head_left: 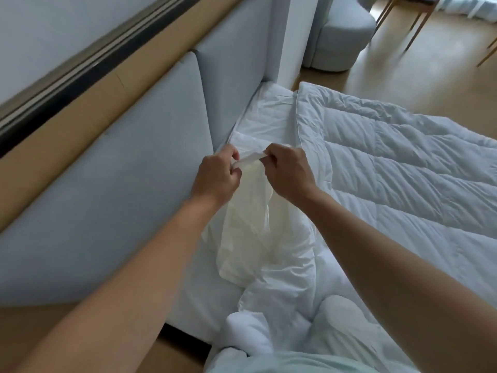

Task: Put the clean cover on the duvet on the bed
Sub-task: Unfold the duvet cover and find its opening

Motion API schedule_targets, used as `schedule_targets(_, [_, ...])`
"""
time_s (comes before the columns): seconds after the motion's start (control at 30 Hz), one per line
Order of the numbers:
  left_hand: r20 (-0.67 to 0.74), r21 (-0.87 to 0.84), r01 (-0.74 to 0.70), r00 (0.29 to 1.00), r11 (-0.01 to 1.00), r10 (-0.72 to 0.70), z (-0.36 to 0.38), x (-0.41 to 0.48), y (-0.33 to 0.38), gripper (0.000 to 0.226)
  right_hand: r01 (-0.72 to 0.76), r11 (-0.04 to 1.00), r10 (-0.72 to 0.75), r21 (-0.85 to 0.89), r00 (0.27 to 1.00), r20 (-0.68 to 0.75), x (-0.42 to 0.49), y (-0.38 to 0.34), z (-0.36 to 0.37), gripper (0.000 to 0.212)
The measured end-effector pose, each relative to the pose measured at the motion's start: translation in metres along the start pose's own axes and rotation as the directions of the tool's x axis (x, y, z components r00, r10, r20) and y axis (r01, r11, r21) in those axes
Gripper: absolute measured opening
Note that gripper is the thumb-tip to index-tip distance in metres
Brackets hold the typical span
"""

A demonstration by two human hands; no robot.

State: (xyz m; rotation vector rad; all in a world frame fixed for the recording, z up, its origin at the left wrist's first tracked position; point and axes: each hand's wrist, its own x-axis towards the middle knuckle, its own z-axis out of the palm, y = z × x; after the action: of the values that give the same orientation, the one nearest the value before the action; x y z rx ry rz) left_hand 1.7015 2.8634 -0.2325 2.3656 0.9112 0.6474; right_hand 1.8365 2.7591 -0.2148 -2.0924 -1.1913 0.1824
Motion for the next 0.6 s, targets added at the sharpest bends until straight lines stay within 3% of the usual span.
schedule_targets(0.17, [-0.150,0.062,0.203,0.970,0.977,-0.192,0.002,-0.006,0.002,0.008,0.079,0.997,-0.080,0.014,0.979,0.190,0.008,0.003,-0.005,0.029])
schedule_targets(0.27, [-0.164,-0.167,0.408,0.886,0.897,-0.434,0.015,-0.008,0.011,0.017,0.056,0.995,-0.080,0.086,0.950,0.303,0.024,0.007,-0.018,0.028])
schedule_targets(0.37, [0.000,-0.269,0.447,0.886,0.853,-0.464,0.048,-0.018,0.018,0.028,-0.031,0.989,-0.024,0.141,0.929,0.369,0.038,0.014,-0.035,0.026])
schedule_targets(0.47, [0.234,-0.096,0.400,0.899,0.912,-0.370,0.082,-0.022,0.014,0.083,-0.136,0.944,0.011,0.299,0.923,0.386,0.044,0.021,-0.050,0.027])
schedule_targets(0.6, [0.260,0.090,0.508,0.818,0.857,-0.513,0.097,-0.017,-0.008,0.056,-0.274,0.814,0.078,0.512,0.925,0.372,0.051,0.030,-0.067,0.026])
